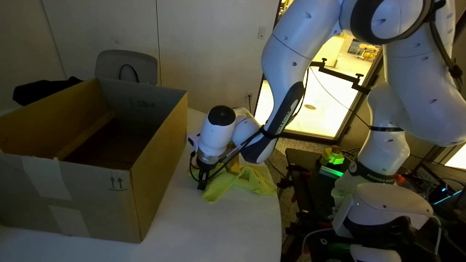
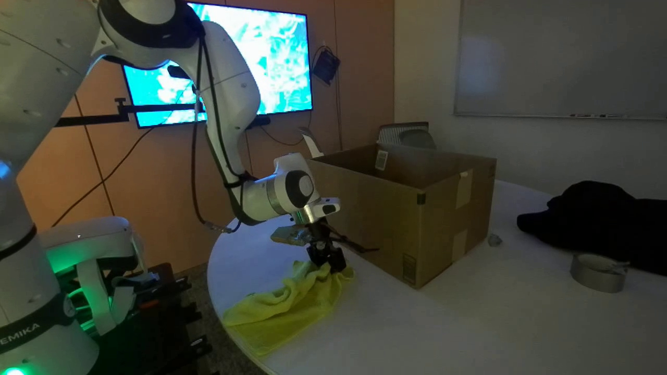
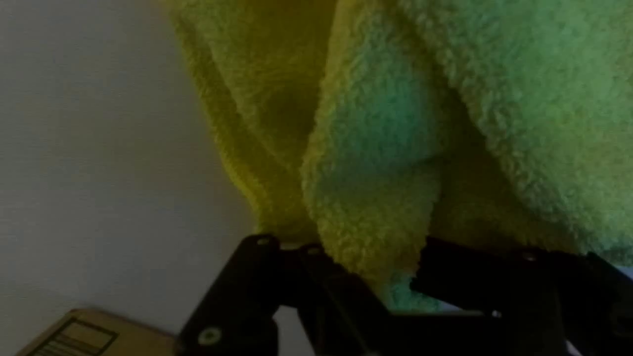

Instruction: Put the marker on the towel, fold the towel with the marker in it, and then put the folded towel in the box

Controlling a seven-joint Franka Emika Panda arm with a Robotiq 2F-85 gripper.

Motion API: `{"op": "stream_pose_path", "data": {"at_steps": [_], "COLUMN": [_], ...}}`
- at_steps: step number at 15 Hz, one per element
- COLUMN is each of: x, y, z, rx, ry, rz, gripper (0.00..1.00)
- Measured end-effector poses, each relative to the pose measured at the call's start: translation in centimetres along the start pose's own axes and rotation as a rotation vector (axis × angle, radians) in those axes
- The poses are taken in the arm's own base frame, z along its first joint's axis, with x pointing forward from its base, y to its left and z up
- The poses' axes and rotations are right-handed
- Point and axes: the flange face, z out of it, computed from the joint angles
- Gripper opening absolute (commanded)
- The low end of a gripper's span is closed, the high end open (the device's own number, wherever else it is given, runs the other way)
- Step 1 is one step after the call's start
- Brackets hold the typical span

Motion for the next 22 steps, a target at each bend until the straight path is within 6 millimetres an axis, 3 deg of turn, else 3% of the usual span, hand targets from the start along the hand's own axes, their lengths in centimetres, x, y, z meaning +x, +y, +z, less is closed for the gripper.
{"op": "stream_pose_path", "data": {"at_steps": [4, 8, 13, 17, 22], "x": [-2.6, -3.6, -2.6, -0.9, 0.3], "y": [0.0, 2.0, 5.8, 7.7, 7.8], "z": [-1.9, -5.3, -11.0, -14.9, -17.0], "rx": [0.058, 0.111, 0.146, 0.169, 0.170], "ry": [-0.056, -0.057, 0.007, 0.054, 0.073], "rz": [-0.007, 0.062, 0.220, 0.329, 0.373], "gripper": [0.02, 0.01, 0.03, 0.02, 0.01]}}
